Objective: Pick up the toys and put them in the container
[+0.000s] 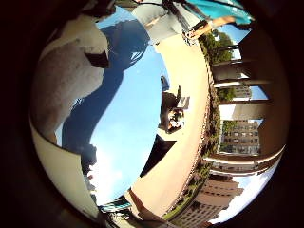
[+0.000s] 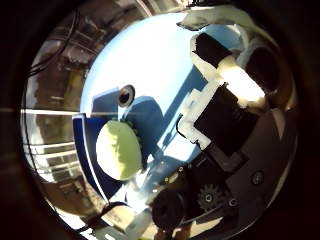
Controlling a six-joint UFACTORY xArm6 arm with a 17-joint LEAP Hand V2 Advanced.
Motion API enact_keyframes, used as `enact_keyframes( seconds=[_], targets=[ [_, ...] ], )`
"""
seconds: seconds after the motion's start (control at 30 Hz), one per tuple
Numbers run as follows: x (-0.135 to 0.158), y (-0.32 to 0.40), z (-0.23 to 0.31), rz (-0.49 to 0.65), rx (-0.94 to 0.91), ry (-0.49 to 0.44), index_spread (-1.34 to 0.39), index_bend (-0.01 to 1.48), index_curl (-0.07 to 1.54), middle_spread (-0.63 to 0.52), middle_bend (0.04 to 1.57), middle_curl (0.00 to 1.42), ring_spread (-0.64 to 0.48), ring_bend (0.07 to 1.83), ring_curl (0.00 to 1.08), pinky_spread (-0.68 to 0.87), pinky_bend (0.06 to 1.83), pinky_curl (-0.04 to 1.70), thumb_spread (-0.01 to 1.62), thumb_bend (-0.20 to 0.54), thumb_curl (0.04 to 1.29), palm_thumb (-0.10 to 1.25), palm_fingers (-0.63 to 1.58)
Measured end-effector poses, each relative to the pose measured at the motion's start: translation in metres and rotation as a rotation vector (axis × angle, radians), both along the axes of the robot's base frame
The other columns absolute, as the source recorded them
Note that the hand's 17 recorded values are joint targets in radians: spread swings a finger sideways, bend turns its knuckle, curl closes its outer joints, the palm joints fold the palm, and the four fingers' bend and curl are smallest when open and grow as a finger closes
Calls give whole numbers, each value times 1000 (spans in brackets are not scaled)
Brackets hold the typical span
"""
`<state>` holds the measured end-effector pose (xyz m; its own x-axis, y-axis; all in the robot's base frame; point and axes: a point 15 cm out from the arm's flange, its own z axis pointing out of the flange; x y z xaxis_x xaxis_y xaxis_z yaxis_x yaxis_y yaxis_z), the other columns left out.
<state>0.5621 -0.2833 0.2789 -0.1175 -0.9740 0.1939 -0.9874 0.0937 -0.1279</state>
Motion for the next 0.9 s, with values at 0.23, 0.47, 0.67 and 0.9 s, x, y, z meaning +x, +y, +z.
enact_keyframes(
  seconds=[0.23,0.47,0.67,0.9],
  targets=[
    [-40,14,55,-27,55,18,-629,808,491,-174,1160,908,-63,1382,745,187,1509,637,1281,-11,430,903,1034],
    [-70,78,116,26,152,7,-670,833,637,-170,1209,945,-72,1442,759,150,1543,689,1305,-14,438,894,969],
    [-82,156,176,151,143,-49,-694,820,775,-166,1240,960,-74,1479,758,136,1565,726,1316,-14,439,889,934],
    [-102,255,206,268,201,-50,-715,787,924,-162,1266,967,-74,1510,753,129,1577,754,1321,-14,440,887,907]
  ],
)
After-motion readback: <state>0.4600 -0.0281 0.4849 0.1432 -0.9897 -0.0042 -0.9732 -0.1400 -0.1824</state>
